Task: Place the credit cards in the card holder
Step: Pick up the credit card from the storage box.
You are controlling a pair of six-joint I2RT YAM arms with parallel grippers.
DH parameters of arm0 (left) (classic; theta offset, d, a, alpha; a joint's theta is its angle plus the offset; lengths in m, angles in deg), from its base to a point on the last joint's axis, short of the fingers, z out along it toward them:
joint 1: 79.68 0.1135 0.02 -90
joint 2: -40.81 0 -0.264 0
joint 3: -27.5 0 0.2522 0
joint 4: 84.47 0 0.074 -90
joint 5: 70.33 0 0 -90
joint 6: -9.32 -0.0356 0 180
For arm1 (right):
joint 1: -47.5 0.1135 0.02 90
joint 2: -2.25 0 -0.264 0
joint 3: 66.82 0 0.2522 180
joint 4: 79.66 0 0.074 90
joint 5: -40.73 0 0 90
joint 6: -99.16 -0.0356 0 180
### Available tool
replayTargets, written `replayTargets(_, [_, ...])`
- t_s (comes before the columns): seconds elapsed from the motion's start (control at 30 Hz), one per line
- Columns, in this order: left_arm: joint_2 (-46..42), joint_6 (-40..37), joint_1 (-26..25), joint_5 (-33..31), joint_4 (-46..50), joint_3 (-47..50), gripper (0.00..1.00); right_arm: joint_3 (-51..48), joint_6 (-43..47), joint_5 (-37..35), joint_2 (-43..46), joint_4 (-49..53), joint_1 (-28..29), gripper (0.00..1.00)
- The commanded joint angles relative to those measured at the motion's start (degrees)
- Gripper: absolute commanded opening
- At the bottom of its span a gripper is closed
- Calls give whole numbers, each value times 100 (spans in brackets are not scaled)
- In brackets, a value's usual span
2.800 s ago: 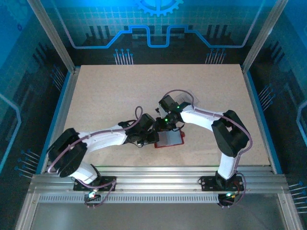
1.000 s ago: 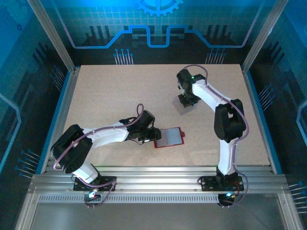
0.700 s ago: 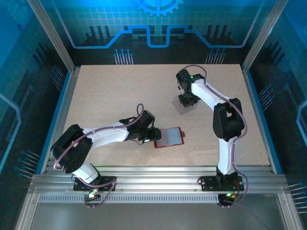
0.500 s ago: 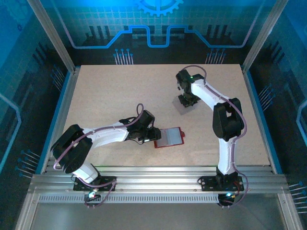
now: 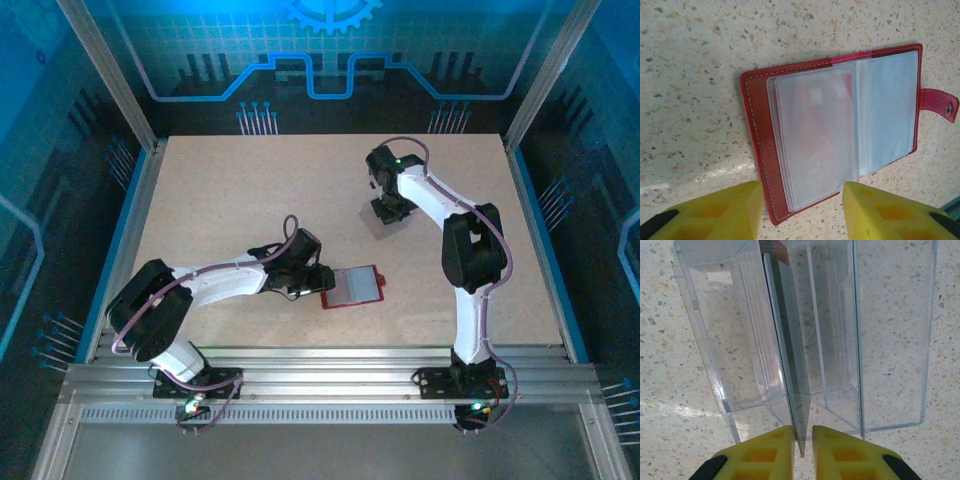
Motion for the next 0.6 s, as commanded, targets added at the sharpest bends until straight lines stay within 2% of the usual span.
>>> replayTargets(0.0, [-52, -65, 41, 117, 39, -9, 47, 165, 40, 121, -108, 239, 24, 18])
replayTargets(0.17, [-52, -53, 46, 132, 33, -16, 47, 140, 27, 142, -104, 283, 35, 22])
replayTargets(0.57, [-47, -48, 62, 129, 25, 19, 47, 108, 44, 187, -90, 292, 76, 19])
